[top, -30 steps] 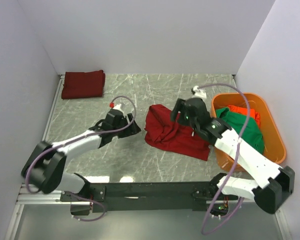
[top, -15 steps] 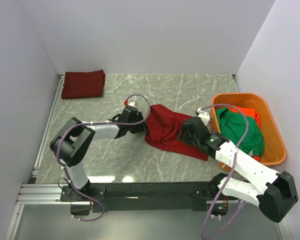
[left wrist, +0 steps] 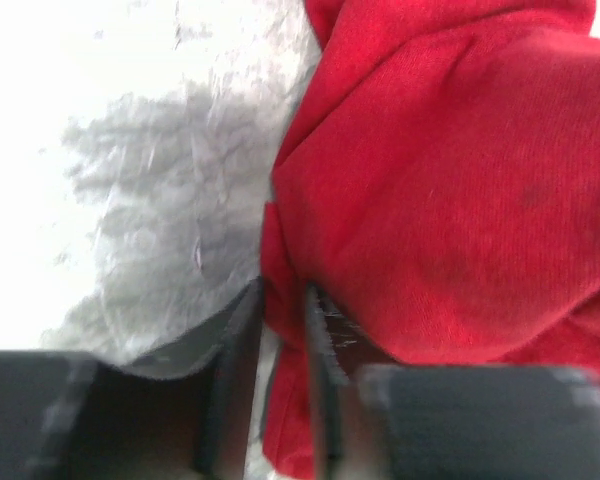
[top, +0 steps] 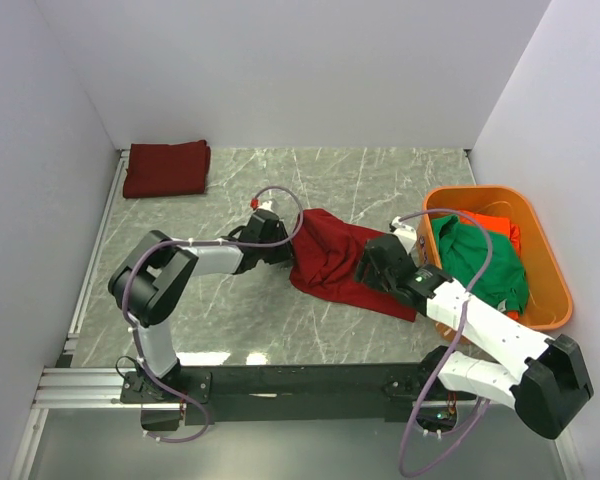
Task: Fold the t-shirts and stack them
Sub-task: Flatten the tshirt out
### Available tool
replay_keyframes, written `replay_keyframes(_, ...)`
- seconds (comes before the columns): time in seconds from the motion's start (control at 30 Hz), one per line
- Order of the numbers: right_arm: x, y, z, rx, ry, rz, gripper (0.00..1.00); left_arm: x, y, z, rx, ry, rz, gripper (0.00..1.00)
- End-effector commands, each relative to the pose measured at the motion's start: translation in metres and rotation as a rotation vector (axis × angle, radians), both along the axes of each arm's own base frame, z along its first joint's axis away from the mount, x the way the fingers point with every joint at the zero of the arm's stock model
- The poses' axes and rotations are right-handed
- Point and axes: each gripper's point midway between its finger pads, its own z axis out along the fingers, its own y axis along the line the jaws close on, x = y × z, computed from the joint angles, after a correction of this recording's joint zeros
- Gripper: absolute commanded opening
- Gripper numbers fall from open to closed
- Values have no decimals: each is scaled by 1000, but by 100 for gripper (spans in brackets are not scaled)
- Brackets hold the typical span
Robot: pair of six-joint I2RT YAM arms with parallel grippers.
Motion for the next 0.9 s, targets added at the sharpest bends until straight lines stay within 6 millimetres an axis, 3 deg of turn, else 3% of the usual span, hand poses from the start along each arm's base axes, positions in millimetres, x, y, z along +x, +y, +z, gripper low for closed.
replay_keyframes(0.0, 7, -1, 1, 8, -29, -29, 68, 9, -6, -4, 6, -14, 1, 25)
replay_keyframes(0.07, 7, -2, -1, 0, -24, -34, 68, 11, -8, -2, 1, -13, 1, 14)
replay_keyframes(0.1, 7, -2, -1, 0, -24, -33, 68, 11, -7, 2, 3, -18, 8, 1)
replay_keyframes(0.17, 7, -1, -2, 0, -22, -30, 68, 12, 8, 5, 42, -29, 60, 1)
replay_keyframes(0.2, 7, -1, -4, -4, -18, -31, 68, 15, 15, 21, 35, -59, 88, 1)
replay_keyframes(0.27, 7, 1, -6, -6, -10, -21, 68, 11, 44, 21, 83, -49, 173, 1)
replay_keyframes(0.3, 9, 2, -8, -8, -5, -18, 68, 12, 55, 42, 61, -82, 211, 1)
replay_keyframes(0.33, 9, 4, -9, -10, -2, -11, 68, 15, 77, 47, 57, -80, 281, 1)
replay_keyframes(0.37, 10, 6, -9, -7, 1, -3, 68, 5, 99, 38, 84, -56, 329, 1)
replay_keyframes(0.4, 11, 8, -11, -7, 5, 1, 68, 4, 113, 61, 47, -98, 375, 1)
replay_keyframes(0.43, 12, 10, -11, -7, 6, 8, 68, 7, 138, 67, 30, -105, 450, 1)
replay_keyframes(0.47, 13, 13, -14, -4, 12, 22, 68, -4, 168, 71, 31, -105, 525, 1)
replay_keyframes(0.5, 13, 16, -14, 0, 13, 26, 68, -11, 172, 75, 29, -114, 530, 1)
replay_keyframes(0.57, 14, 18, -15, -7, 21, 38, 69, -21, 204, 75, 40, -111, 632, 1)
replay_keyframes(0.7, 12, 13, -21, -50, 43, 24, 70, -37, 235, 97, 13, -170, 739, 1)
replay_keyframes(0.87, 1, 0, -29, -80, 77, -17, 71, -43, 266, 103, 31, -175, 838, 1)
